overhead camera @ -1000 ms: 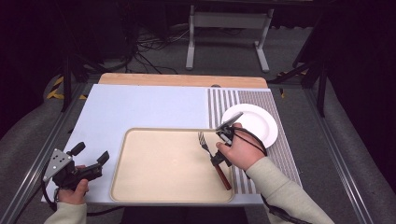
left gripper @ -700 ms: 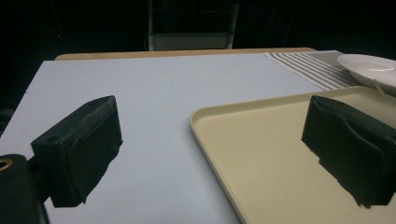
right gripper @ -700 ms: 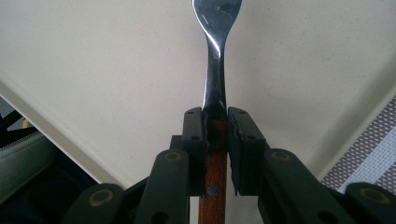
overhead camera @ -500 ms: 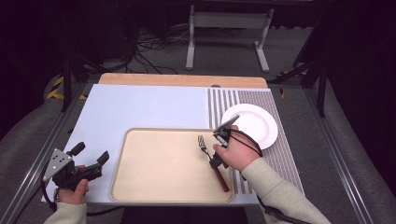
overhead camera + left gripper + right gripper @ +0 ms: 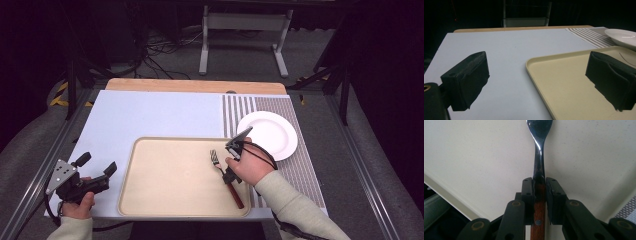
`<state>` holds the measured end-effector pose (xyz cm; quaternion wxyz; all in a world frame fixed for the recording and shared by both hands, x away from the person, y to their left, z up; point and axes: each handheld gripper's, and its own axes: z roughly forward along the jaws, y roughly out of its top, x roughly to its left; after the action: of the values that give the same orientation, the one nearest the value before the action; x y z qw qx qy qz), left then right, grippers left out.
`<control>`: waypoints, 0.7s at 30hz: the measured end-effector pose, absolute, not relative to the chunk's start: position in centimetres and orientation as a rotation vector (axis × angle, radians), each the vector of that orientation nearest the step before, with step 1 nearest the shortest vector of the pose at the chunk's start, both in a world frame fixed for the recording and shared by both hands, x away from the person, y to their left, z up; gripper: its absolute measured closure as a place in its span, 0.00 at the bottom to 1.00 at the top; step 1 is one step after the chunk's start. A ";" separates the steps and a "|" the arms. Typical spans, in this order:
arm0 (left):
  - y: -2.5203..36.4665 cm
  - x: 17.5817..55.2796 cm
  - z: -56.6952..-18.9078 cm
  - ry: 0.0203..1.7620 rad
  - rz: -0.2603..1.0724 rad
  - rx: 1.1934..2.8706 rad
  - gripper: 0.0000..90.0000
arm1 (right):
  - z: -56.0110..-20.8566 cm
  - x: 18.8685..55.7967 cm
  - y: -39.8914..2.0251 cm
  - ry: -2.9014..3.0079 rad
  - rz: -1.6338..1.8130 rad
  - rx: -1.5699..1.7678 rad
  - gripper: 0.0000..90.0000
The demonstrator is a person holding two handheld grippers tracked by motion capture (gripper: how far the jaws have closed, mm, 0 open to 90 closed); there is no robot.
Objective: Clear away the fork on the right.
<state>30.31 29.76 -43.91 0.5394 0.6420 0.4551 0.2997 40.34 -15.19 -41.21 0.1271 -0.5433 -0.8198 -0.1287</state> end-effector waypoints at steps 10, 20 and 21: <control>29.8 30.3 -43.9 1.081 0.713 1.527 0.06 | -41.6 40.4 -15.0 -2.375 -0.357 -1.584 0.86; 29.8 30.3 -43.9 1.081 0.713 1.529 0.06 | -41.2 40.3 -15.2 -2.418 -0.446 -1.545 0.67; 29.8 30.3 -43.9 1.080 0.714 1.527 0.06 | -41.0 40.3 -15.2 -2.426 -0.459 -1.541 0.65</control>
<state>30.29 29.75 -43.88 0.5392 0.6422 0.4544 0.3005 40.33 -15.23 -41.02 0.1154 -0.5259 -0.8280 -0.1568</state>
